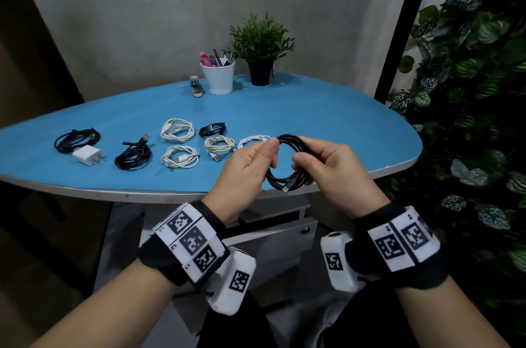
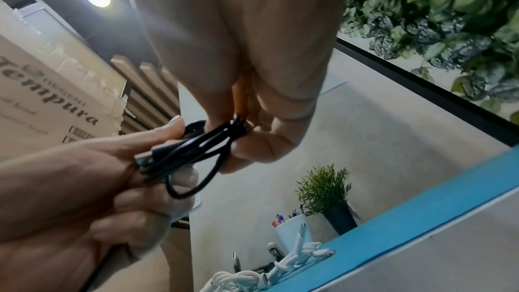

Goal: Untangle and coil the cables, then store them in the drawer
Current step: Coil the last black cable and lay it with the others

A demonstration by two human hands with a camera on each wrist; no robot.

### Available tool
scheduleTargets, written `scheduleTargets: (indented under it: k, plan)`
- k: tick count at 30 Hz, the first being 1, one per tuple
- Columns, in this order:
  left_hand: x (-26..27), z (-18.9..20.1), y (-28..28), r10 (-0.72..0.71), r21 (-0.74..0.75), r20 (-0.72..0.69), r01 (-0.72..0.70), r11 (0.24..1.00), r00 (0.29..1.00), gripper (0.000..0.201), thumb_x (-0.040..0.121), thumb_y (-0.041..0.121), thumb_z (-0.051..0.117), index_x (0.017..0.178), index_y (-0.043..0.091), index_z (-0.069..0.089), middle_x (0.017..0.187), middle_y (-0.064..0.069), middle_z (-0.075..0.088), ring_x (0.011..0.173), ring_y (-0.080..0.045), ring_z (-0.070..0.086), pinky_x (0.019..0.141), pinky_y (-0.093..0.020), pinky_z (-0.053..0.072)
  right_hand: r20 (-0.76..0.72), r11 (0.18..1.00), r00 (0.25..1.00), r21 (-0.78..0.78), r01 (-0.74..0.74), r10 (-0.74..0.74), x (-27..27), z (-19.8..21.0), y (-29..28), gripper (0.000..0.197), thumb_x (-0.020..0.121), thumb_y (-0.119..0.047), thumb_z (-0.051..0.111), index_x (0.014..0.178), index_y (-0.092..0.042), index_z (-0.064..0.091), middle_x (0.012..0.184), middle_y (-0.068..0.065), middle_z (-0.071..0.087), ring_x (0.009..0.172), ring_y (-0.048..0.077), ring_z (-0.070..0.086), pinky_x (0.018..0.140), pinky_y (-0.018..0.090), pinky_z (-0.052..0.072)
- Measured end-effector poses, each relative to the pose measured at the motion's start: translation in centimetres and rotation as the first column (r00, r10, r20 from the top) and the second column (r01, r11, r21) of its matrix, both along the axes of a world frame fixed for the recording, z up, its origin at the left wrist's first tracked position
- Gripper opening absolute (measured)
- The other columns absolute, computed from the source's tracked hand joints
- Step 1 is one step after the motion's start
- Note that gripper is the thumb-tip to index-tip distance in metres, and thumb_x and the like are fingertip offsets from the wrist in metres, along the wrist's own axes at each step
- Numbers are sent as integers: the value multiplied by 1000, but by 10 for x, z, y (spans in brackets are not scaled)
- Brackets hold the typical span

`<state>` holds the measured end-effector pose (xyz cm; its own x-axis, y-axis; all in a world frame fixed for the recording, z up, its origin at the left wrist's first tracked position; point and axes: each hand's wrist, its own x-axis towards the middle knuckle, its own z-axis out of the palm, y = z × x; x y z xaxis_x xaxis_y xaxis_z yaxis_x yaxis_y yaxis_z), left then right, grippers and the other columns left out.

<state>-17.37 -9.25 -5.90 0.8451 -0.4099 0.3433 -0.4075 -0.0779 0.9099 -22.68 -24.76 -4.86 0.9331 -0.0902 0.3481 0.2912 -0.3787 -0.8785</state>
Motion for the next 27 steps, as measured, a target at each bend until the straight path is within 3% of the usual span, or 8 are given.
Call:
scheduleTargets:
  k: [3, 6, 9, 11, 16, 21, 23, 27]
  plan:
    - [0, -1, 0, -9, 0, -29, 9, 1000, 1000, 42, 89, 54, 43, 63, 23, 53, 50, 11, 28, 44, -8, 26, 47, -26, 21, 3, 983, 994, -147, 107, -107, 2, -3, 1, 18, 93, -16, 53, 82, -19, 67, 65, -3, 60, 53, 6, 48, 58, 33, 42]
    - [0, 2, 2, -61, -17, -54, 60, 998, 997, 30, 97, 40, 41, 81, 20, 58, 47, 14, 36, 42, -2, 32, 43, -16, 26, -23, 976, 984, -134, 172, -176, 5, -4, -3, 21, 94, -18, 53, 87, -6, 68, 65, 4, 61, 53, 17, 49, 58, 43, 46]
    - [5, 8, 8, -77, -20, -43, 76, 997, 996, 17, 99, 21, 40, 86, 16, 50, 57, 10, 37, 47, -9, 31, 44, -18, 29, -30, 977, 978, -67, 203, -206, 5, -4, -7, 20, 95, -15, 52, 85, -13, 69, 65, -1, 59, 45, 6, 48, 49, 27, 45]
    - [8, 9, 13, -44, 68, 34, 42, 997, 998, 14, 98, 14, 42, 87, 17, 50, 65, 4, 44, 52, -12, 40, 50, -23, 39, -32, 977, 976, 7, 215, -214, 5, -3, -9, 19, 95, -14, 52, 88, -22, 67, 66, 0, 59, 41, 1, 48, 45, 15, 41]
    - [13, 8, 19, -56, 197, 117, 32, 980, 992, 5, 91, 6, 56, 90, 11, 58, 81, -6, 68, 67, -8, 62, 67, -14, 49, -7, 949, 974, 226, 222, -227, 9, 4, -15, 21, 94, -11, 53, 83, -21, 68, 63, 1, 60, 51, 21, 53, 48, 26, 45]
    - [16, 4, 20, -30, 361, 231, -57, 931, 972, 17, 84, 14, 67, 78, 28, 59, 81, 5, 69, 73, -2, 63, 70, -16, 48, 20, 910, 987, 390, 137, -158, 4, 17, -14, 19, 95, -9, 50, 85, -12, 66, 65, 4, 58, 52, 16, 54, 44, 21, 42]
    - [16, 4, 19, 18, 316, 183, -76, 946, 983, 17, 85, 9, 65, 76, 23, 60, 76, 3, 68, 68, -4, 65, 69, -20, 53, 24, 899, 992, 426, 100, -121, 4, 17, -12, 18, 95, -9, 50, 86, -10, 66, 65, 5, 58, 53, 17, 54, 44, 21, 42]
    - [16, 11, 17, 78, 54, -85, -74, 996, 993, 15, 89, -1, 56, 78, 9, 56, 72, -6, 65, 58, -5, 64, 60, -18, 54, -8, 917, 999, 396, 43, -43, 3, 13, -8, 18, 95, -8, 49, 88, -9, 66, 66, 7, 57, 50, 19, 56, 42, 21, 42]
